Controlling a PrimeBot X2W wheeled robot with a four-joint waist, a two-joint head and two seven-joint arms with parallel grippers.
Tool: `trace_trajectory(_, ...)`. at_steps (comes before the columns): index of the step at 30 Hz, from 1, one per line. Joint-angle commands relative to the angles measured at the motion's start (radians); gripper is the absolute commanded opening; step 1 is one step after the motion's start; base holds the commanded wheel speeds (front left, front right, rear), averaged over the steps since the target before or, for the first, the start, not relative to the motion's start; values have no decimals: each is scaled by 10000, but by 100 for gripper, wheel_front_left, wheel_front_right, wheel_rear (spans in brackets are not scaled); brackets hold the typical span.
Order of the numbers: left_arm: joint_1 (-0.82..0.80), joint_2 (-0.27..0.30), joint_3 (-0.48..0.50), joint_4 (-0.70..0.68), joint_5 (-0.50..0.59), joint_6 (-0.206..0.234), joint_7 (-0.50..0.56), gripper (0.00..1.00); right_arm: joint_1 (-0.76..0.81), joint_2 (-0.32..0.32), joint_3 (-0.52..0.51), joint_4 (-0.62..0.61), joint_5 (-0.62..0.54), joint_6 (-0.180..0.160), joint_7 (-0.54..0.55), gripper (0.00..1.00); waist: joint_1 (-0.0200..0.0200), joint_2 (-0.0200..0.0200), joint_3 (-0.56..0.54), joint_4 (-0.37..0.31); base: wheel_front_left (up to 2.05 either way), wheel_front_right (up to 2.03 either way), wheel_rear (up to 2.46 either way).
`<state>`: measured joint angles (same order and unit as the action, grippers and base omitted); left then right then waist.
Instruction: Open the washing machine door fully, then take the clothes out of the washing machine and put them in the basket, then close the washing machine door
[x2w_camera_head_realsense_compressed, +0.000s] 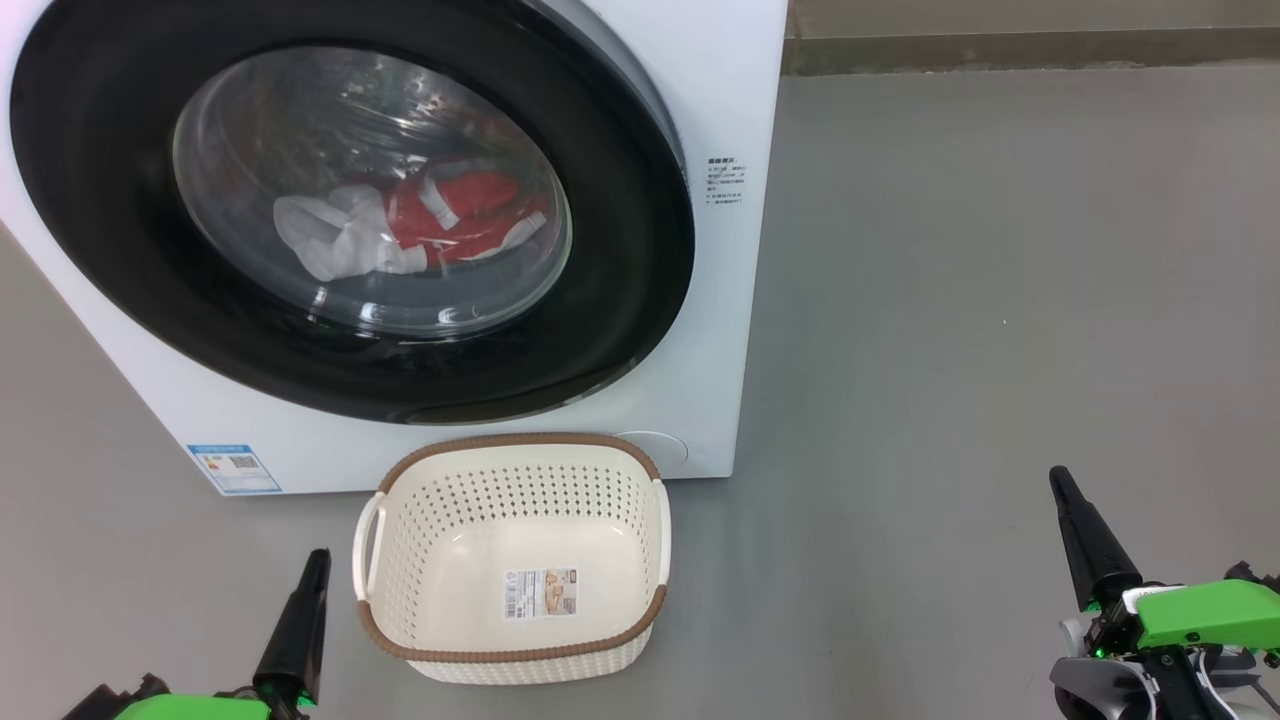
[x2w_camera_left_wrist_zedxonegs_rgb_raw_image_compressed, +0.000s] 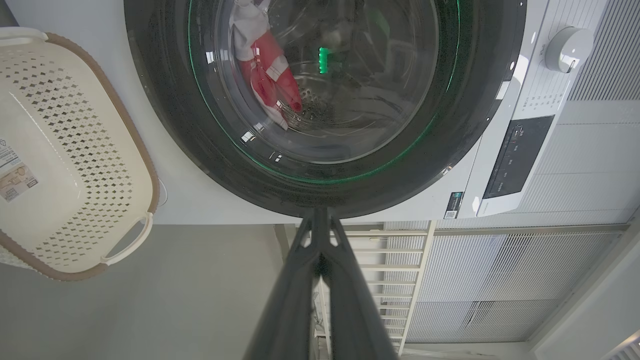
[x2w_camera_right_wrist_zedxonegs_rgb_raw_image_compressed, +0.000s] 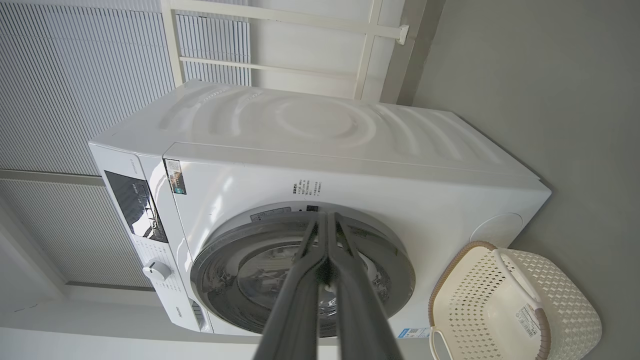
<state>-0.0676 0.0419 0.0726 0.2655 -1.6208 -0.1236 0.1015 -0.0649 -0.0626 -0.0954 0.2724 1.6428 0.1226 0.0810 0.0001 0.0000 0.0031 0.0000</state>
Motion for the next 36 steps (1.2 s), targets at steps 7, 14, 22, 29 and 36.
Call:
trace_trajectory(7,-397,140,340,-205,63,-71,59,0,-405,-83,101,-293,-105,81,93,0,0,0,0,0,0,0,0)
trace_trajectory(14,-398,135,349,-205,69,-71,66,0,-407,-66,77,-291,-125,81,113,0,0,0,0,0,0,0,0)
trace_trajectory(22,-399,129,357,-204,76,-71,73,0,-409,-47,51,-289,-147,81,133,0,0,0,0,0,0,0,0)
trace_trajectory(29,-399,124,364,-204,82,-71,78,0,-411,-32,30,-288,-165,81,150,0,0,0,0,0,0,0,0)
trace_trajectory(36,-400,120,370,-204,87,-71,83,0,-412,-19,10,-287,-181,81,166,0,0,0,0,0,0,0,0)
